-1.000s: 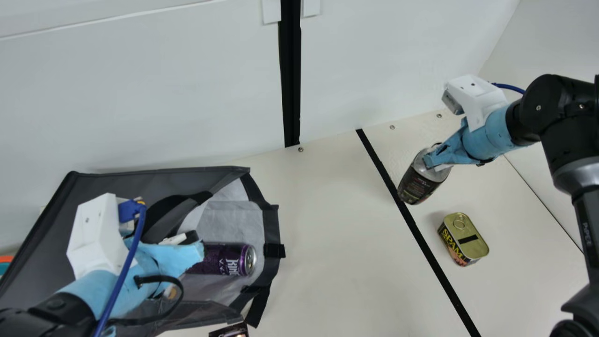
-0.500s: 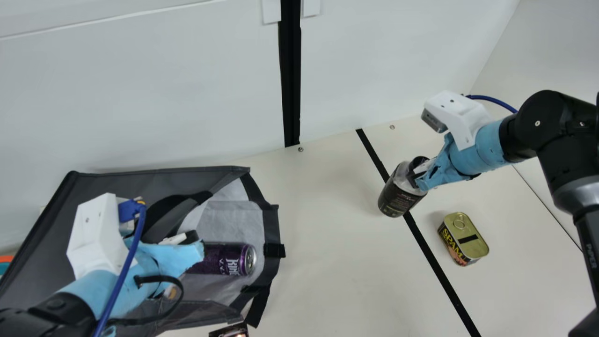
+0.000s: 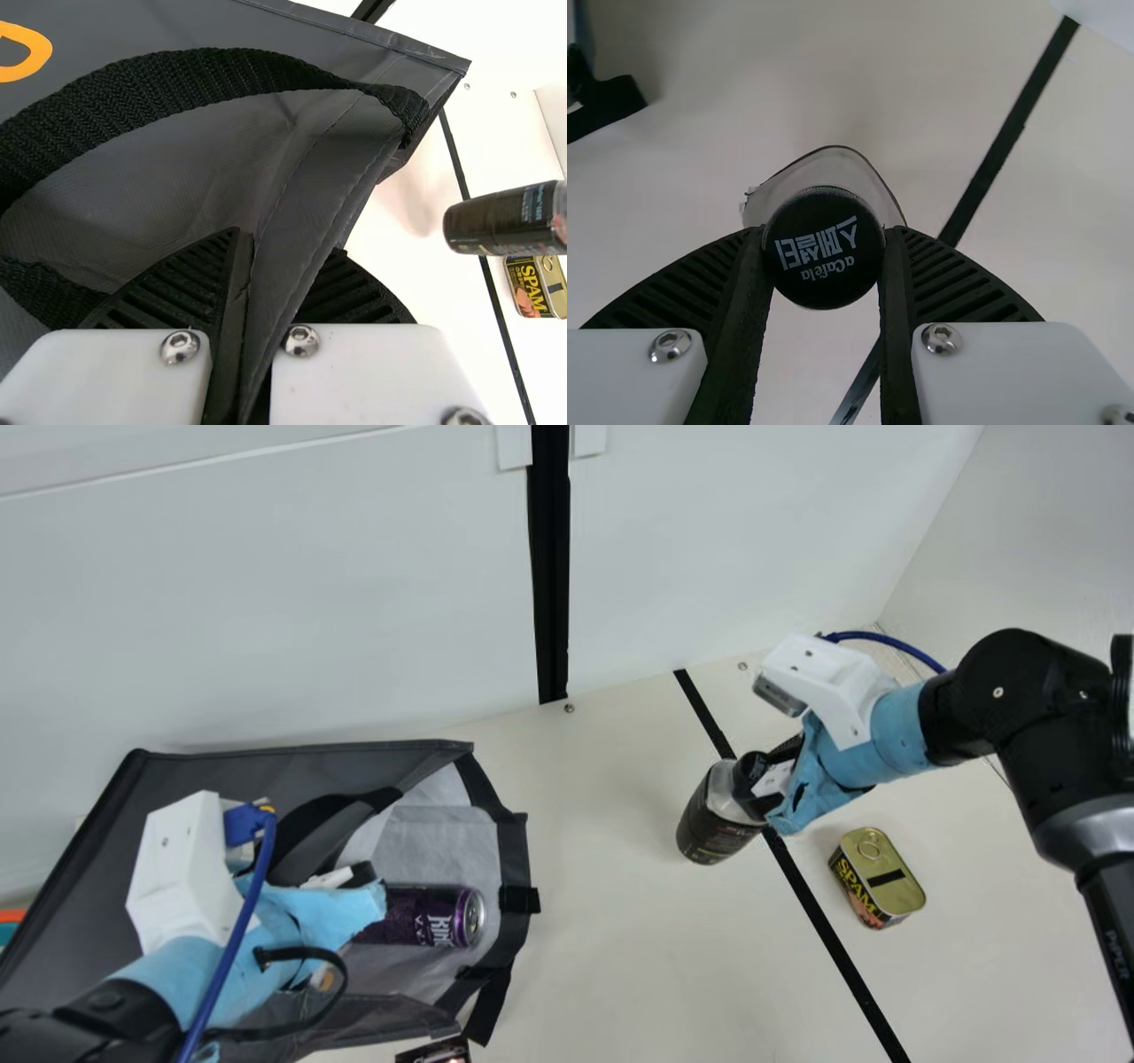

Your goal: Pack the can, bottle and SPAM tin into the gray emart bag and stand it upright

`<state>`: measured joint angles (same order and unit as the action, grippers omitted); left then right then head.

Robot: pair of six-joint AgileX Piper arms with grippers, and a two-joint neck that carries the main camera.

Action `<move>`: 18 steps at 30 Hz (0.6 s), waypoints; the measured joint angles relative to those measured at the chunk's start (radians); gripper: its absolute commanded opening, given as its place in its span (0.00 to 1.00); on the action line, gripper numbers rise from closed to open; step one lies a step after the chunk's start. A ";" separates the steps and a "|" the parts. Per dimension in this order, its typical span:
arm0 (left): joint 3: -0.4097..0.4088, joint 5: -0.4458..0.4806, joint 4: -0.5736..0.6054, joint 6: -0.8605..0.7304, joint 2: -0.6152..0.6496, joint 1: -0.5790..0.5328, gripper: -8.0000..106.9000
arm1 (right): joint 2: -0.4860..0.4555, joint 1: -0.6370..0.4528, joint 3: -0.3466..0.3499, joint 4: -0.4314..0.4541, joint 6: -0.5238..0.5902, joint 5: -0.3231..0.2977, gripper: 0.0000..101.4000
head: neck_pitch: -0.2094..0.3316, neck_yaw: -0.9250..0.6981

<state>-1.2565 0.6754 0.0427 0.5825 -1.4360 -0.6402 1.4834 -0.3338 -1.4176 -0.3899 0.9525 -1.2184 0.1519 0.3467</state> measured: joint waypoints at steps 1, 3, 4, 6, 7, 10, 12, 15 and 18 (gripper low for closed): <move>0.000 0.000 0.000 0.000 0.000 0.000 0.00 | -0.004 0.005 0.007 -0.005 0.005 -0.001 0.00 | 0.000 0.000; 0.000 0.000 0.000 0.000 0.000 0.000 0.00 | -0.011 0.020 0.016 -0.014 0.015 -0.002 0.00 | -0.002 0.000; 0.000 0.000 0.000 0.000 0.000 0.000 0.00 | -0.016 0.027 0.021 -0.017 0.019 -0.001 0.00 | 0.000 0.000; 0.000 0.000 0.000 0.000 0.000 0.000 0.00 | -0.022 0.040 0.027 -0.020 0.024 -0.002 0.00 | 0.000 0.000; 0.000 0.000 0.000 0.000 0.000 0.000 0.00 | -0.026 0.046 0.032 -0.027 0.029 0.000 0.00 | 0.000 0.002; 0.000 0.000 0.000 0.000 0.000 0.000 0.00 | -0.034 0.065 0.042 -0.038 0.040 -0.001 0.00 | -0.002 0.002; 0.000 0.000 0.000 0.000 0.000 0.000 0.00 | -0.042 0.078 0.050 -0.043 0.047 0.000 0.00 | -0.002 0.002; 0.000 0.000 0.000 0.000 0.000 0.000 0.00 | -0.049 0.093 0.058 -0.052 0.051 -0.001 0.00 | 0.000 0.002; 0.000 0.000 0.000 0.000 0.000 0.000 0.00 | -0.054 0.105 0.066 -0.060 0.061 -0.002 0.00 | 0.000 0.000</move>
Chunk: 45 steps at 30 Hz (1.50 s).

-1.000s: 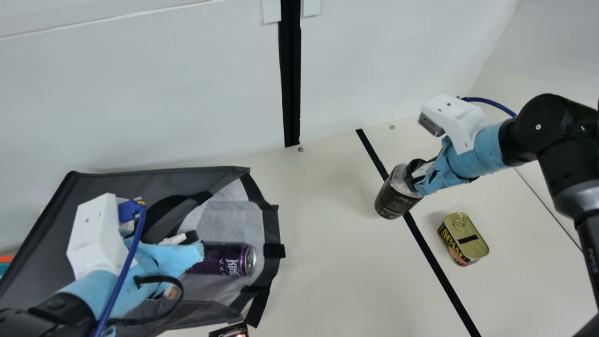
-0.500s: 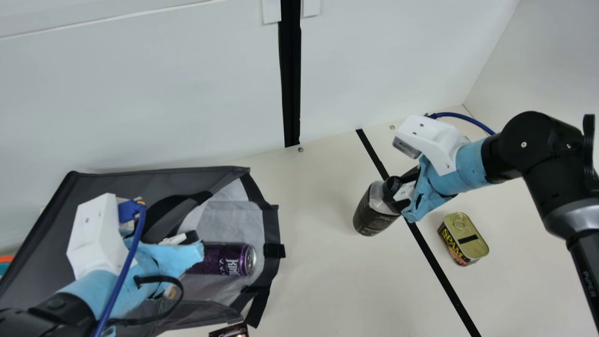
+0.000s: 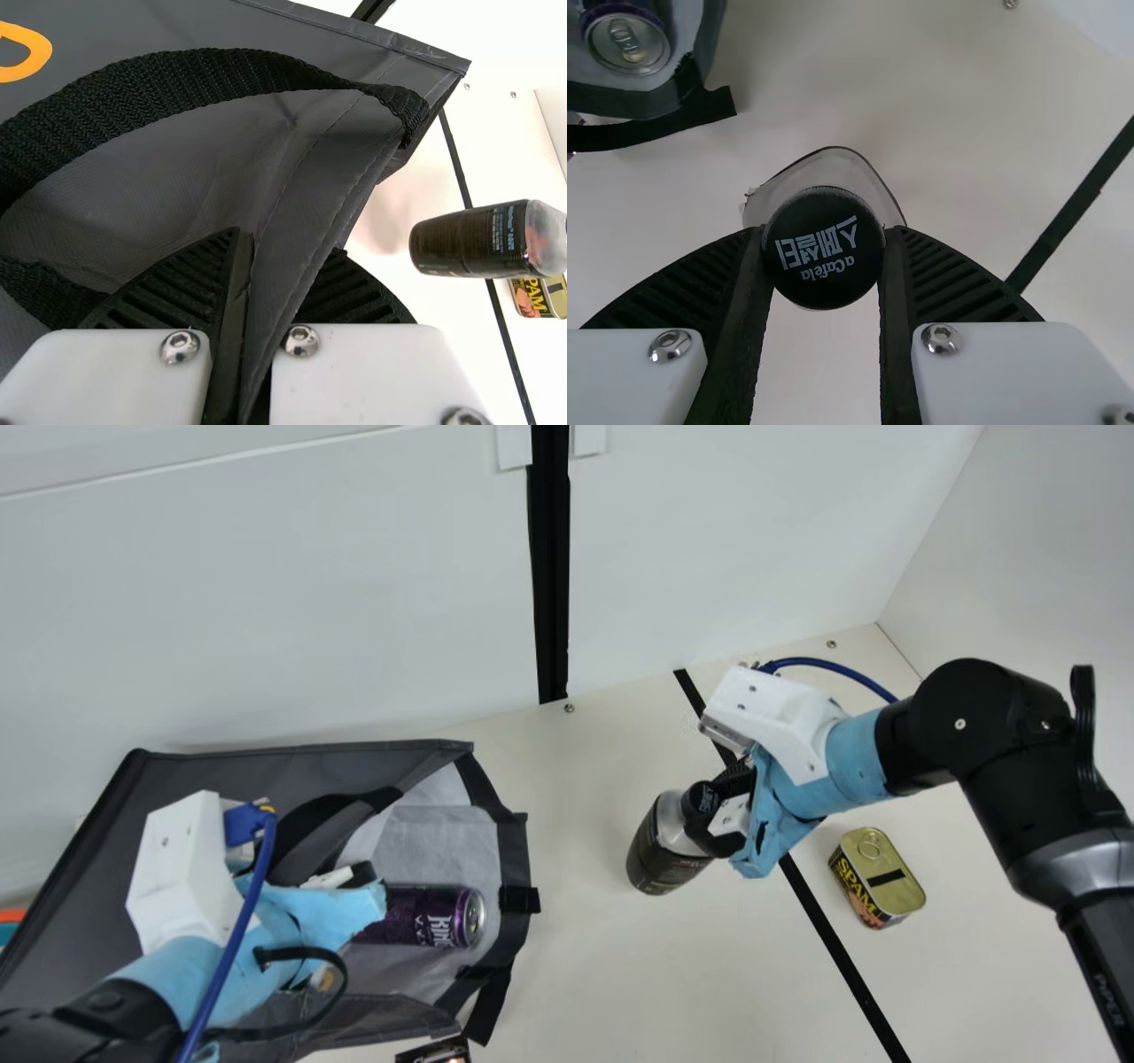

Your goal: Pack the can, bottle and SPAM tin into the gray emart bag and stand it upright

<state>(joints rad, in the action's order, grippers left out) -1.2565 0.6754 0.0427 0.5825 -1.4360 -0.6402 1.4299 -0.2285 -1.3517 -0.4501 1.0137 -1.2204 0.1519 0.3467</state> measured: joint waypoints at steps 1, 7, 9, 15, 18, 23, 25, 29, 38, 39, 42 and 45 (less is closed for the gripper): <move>0.000 0.000 0.000 0.000 0.000 0.000 0.00 | -0.003 0.005 0.004 -0.005 0.003 0.001 0.00 | 0.000 0.002; 0.000 0.000 0.000 0.000 0.000 0.000 0.00 | -0.012 0.026 0.019 -0.012 0.019 0.001 0.00 | 0.000 0.002; 0.000 0.000 0.000 0.000 0.000 0.000 0.00 | -0.015 0.029 0.027 -0.014 0.024 0.000 0.00 | 0.000 0.000; 0.000 0.000 0.000 0.000 0.000 0.000 0.00 | -0.027 0.055 0.040 -0.035 0.034 0.001 0.00 | 0.000 0.002; 0.000 0.000 0.000 0.000 0.000 0.000 0.00 | -0.032 0.072 0.043 -0.043 0.027 0.002 0.00 | -0.002 0.000; 0.000 0.000 0.000 0.000 0.000 0.000 0.00 | -0.045 0.105 0.051 -0.071 0.005 0.003 0.00 | 0.000 0.002; 0.000 0.000 0.000 0.000 0.000 0.000 0.00 | -0.050 0.118 0.052 -0.087 -0.006 0.000 0.00 | 0.000 0.002; 0.000 0.000 0.000 0.000 0.000 0.000 0.00 | -0.062 0.150 0.050 -0.116 -0.041 0.000 0.00 | 0.000 0.002; 0.000 0.000 0.000 0.000 0.000 0.000 0.00 | -0.080 0.214 0.012 -0.186 -0.142 0.001 0.00 | 0.000 0.002; 0.000 0.000 0.000 0.000 0.000 0.000 0.00 | -0.081 0.219 0.007 -0.194 -0.153 0.000 0.00 | 0.000 0.002; 0.000 0.000 0.000 0.000 0.000 0.000 0.00 | -0.081 0.235 -0.011 -0.204 -0.189 0.000 0.00 | 0.000 0.002; 0.000 0.000 0.000 0.000 0.000 0.000 0.00 | -0.078 0.244 -0.026 -0.219 -0.210 -0.002 0.00 | 0.000 0.000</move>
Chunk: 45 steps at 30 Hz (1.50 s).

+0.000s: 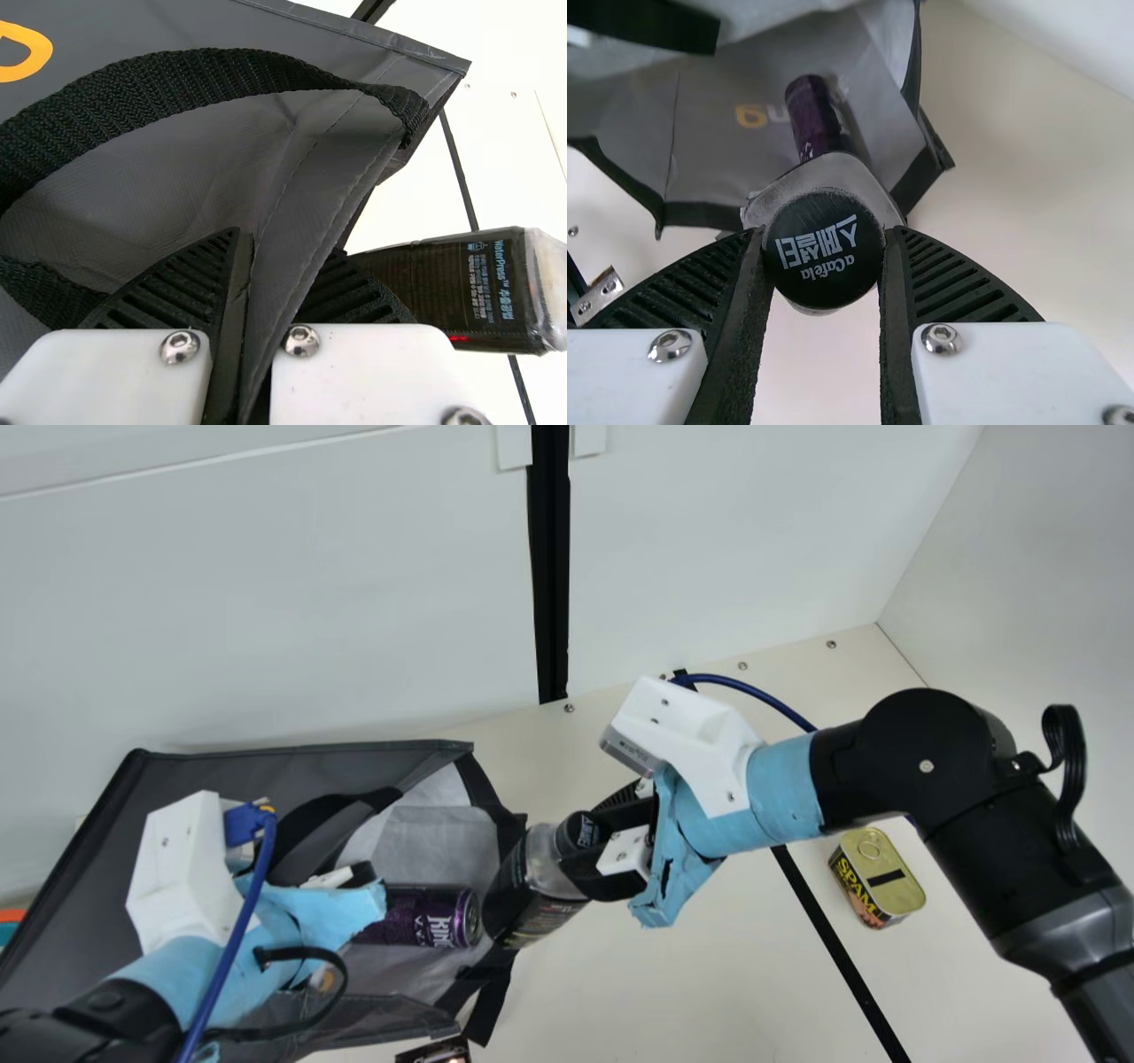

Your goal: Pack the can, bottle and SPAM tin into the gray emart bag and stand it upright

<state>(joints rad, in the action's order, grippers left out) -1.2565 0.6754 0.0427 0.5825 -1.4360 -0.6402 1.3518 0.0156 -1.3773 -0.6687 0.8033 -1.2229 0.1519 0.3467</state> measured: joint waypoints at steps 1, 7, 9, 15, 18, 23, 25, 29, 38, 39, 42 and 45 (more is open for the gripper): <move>0.000 0.000 0.000 0.000 0.000 0.000 0.00 | 0.001 0.001 -0.004 -0.007 -0.009 0.002 0.00 | 0.000 0.002; 0.000 0.000 0.000 0.000 0.000 0.000 0.00 | 0.017 0.004 -0.030 -0.044 -0.041 0.002 0.00 | 0.000 0.002; 0.000 0.000 0.000 0.000 0.000 0.000 0.00 | 0.022 0.007 -0.038 -0.058 -0.056 0.004 0.00 | 0.000 0.000; 0.000 0.000 0.000 0.000 0.000 0.000 0.00 | 0.033 0.019 -0.056 -0.086 -0.092 0.005 0.00 | 0.000 0.002; 0.000 0.000 0.000 0.000 0.000 0.000 0.00 | 0.040 0.023 -0.062 -0.105 -0.104 0.003 0.00 | 0.000 0.002; 0.000 0.000 0.000 0.000 0.000 0.000 0.00 | 0.053 0.029 -0.065 -0.124 -0.116 0.003 0.00 | 0.000 0.000; 0.000 0.000 0.000 0.000 0.000 0.000 0.00 | 0.058 0.034 -0.066 -0.129 -0.124 0.004 0.00 | 0.000 0.002; 0.000 0.000 0.000 0.000 0.000 0.000 0.00 | 0.067 0.039 -0.066 -0.145 -0.130 0.003 0.00 | 0.000 0.002; 0.000 0.000 0.000 0.000 0.000 0.000 0.00 | 0.100 0.042 -0.063 -0.159 -0.133 0.005 0.00 | -0.002 0.002; 0.000 0.000 0.000 0.000 0.000 0.000 0.00 | 0.102 0.042 -0.062 -0.162 -0.133 0.005 0.00 | -0.002 0.000; 0.000 0.000 0.000 0.000 0.000 0.000 0.00 | 0.115 0.043 -0.062 -0.173 -0.133 0.005 0.00 | 0.000 0.002; 0.000 0.000 0.000 0.000 0.000 0.000 0.00 | 0.126 0.046 -0.060 -0.175 -0.134 0.006 0.00 | 0.000 0.002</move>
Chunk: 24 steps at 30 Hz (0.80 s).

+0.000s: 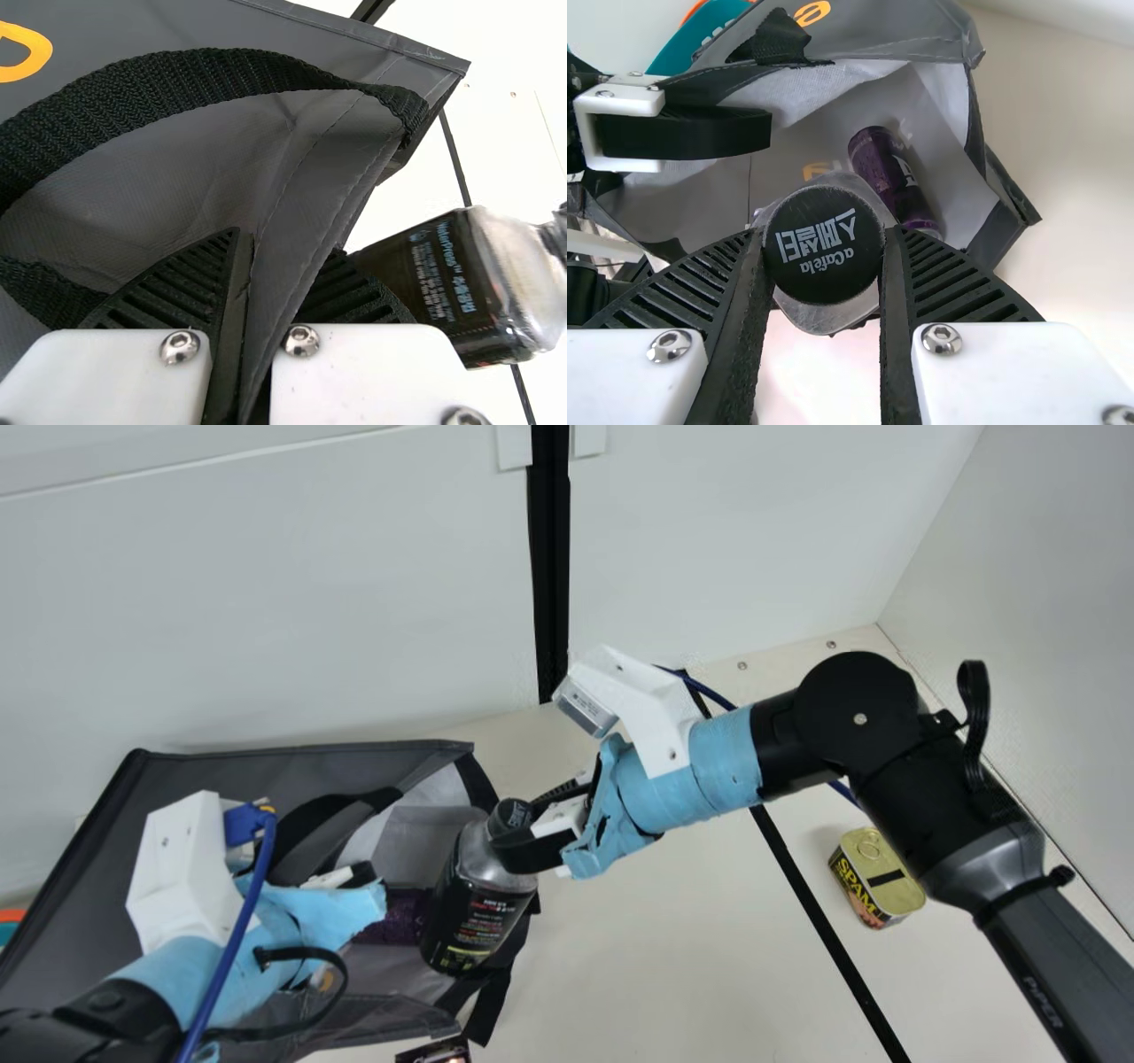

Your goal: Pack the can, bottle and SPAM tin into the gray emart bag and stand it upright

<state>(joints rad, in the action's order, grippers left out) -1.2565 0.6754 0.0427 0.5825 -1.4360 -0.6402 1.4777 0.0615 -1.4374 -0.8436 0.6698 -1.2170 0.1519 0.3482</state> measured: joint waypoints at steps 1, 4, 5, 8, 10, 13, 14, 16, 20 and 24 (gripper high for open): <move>0.000 0.000 0.000 0.000 0.000 0.000 0.00 | 0.004 0.001 0.001 -0.002 -0.001 -0.001 0.00 | -0.002 0.000; 0.000 0.000 0.000 0.000 0.000 0.000 0.00 | 0.015 0.004 0.001 -0.008 -0.003 -0.001 0.00 | 0.000 -0.002; 0.000 0.000 0.000 0.000 0.000 0.000 0.00 | 0.020 0.005 0.001 -0.009 -0.005 -0.001 0.00 | 0.000 0.000; 0.000 0.000 0.000 0.000 0.000 0.000 0.00 | 0.034 0.007 -0.002 -0.012 -0.010 -0.002 0.00 | 0.000 0.000; 0.000 0.000 0.000 0.000 0.000 0.000 0.00 | 0.041 0.009 -0.005 -0.015 -0.011 -0.001 0.00 | 0.000 -0.002; 0.000 0.000 0.000 0.000 0.000 0.000 0.00 | 0.054 0.011 -0.014 -0.020 -0.017 -0.002 0.00 | 0.000 -0.002; 0.000 0.000 0.000 0.000 0.000 0.000 0.00 | 0.059 0.011 -0.018 -0.022 -0.020 -0.002 0.00 | 0.000 -0.002; 0.000 0.000 0.000 0.000 0.000 0.000 0.00 | 0.069 0.012 -0.022 -0.026 -0.025 -0.002 0.00 | 0.000 0.000; 0.000 0.000 0.000 0.000 0.000 0.000 0.00 | 0.087 0.014 -0.037 -0.031 -0.032 -0.003 0.00 | 0.000 0.000; 0.000 0.000 0.000 0.000 0.000 0.000 0.00 | 0.105 0.018 -0.054 -0.035 -0.042 -0.002 0.00 | 0.000 0.000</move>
<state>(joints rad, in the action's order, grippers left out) -1.2565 0.6754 0.0427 0.5825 -1.4360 -0.6402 1.5828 0.0798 -1.4915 -0.8783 0.6275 -1.2185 0.1519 0.3482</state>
